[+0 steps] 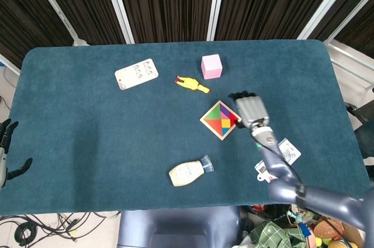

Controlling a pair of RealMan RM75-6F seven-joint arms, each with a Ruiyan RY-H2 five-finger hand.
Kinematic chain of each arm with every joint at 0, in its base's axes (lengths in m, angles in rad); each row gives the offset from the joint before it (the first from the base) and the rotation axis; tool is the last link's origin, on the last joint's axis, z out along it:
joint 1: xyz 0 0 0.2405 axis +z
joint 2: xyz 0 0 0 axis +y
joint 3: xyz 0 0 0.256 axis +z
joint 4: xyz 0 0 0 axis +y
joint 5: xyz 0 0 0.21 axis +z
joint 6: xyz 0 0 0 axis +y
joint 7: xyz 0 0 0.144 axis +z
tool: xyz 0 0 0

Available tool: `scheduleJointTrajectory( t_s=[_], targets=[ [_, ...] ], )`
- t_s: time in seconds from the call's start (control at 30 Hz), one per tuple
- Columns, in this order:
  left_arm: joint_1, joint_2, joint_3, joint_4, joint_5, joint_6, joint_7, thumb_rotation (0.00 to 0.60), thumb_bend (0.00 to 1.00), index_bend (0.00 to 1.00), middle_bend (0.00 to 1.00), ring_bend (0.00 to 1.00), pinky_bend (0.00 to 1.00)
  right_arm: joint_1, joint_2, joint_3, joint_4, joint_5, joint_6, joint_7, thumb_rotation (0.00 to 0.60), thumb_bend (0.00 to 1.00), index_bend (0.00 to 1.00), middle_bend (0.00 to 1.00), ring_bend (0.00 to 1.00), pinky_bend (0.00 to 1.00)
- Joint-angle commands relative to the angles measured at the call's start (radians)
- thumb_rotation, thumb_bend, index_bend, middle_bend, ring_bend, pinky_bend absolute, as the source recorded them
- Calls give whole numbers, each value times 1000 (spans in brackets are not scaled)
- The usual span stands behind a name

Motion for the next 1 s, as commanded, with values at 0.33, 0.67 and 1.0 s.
scheduleJointTrajectory(
  t_s=[0.33,0.67,1.0],
  targets=[
    [7,-9,6,0,38,34,26,600,241,97,24,0,0,-441,328,-203,-174,-466,394,353,600,140,223,132,109,217],
    [13,1,1,-53,-16,17,58,600,239,96,21,0,0,-610,264,-264,-51,-625,600,388,600,141,218,132,108,217],
    [6,12,7,-59,-3,4,64,600,239,96,22,0,0,-645,230,-251,-40,-675,619,379,600,140,218,130,109,217]
  ],
)
